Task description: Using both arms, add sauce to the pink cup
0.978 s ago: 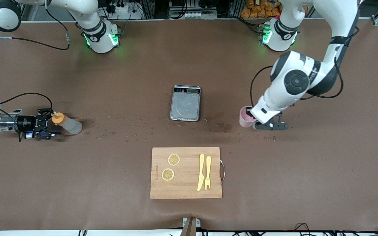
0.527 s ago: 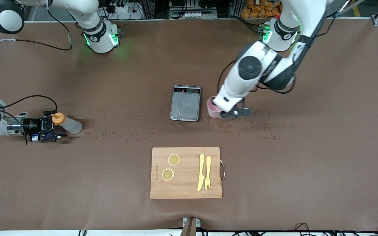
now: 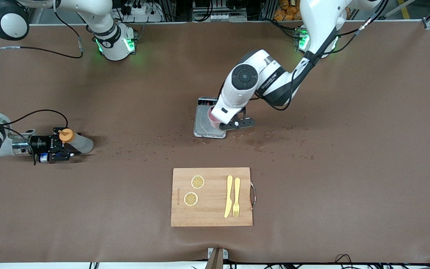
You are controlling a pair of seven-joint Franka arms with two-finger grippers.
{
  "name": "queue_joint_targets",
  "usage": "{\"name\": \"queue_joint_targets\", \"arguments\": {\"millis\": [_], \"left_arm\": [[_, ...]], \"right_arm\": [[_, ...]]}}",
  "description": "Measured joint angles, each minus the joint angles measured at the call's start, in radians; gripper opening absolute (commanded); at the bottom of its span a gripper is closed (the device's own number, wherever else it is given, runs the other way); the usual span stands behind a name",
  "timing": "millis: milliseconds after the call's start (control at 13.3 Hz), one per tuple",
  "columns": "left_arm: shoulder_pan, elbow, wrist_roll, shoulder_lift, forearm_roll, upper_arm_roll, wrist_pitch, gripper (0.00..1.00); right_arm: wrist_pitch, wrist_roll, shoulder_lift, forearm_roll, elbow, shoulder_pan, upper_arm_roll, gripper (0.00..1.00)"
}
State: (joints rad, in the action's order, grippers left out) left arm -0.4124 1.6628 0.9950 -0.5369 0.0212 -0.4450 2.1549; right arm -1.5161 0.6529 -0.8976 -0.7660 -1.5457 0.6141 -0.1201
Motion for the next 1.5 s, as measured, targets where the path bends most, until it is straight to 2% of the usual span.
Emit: {"name": "queue_joint_targets", "arguments": {"millis": [150, 602, 1204, 1279, 1429, 1505], "left_arm": [[-0.020, -0.031, 0.021, -0.034, 0.000, 0.001, 0.013, 0.00], [-0.085, -0.065, 0.056, -0.102, 0.000, 0.005, 0.062, 0.00], [-0.089, -0.065, 0.056, -0.125, 0.001, 0.015, 0.061, 0.00], [-0.088, -0.064, 0.056, -0.127, 0.001, 0.019, 0.060, 0.04], [-0.087, -0.064, 0.056, -0.133, 0.001, 0.021, 0.060, 0.93], [-0.087, -0.064, 0.057, -0.135, 0.001, 0.022, 0.060, 1.00]], "right_arm": [[0.001, -0.001, 0.000, 0.000, 0.000, 0.000, 0.000, 0.42], [0.000, 0.007, 0.000, -0.001, 0.005, -0.004, 0.000, 0.42], [-0.001, 0.104, 0.059, 0.001, 0.043, -0.065, -0.002, 0.42], [-0.001, 0.107, 0.065, 0.001, 0.043, -0.070, -0.002, 0.42], [-0.002, 0.123, 0.078, 0.003, 0.043, -0.081, -0.002, 0.42], [-0.003, 0.139, 0.089, 0.006, 0.045, -0.092, -0.002, 0.42]]}}
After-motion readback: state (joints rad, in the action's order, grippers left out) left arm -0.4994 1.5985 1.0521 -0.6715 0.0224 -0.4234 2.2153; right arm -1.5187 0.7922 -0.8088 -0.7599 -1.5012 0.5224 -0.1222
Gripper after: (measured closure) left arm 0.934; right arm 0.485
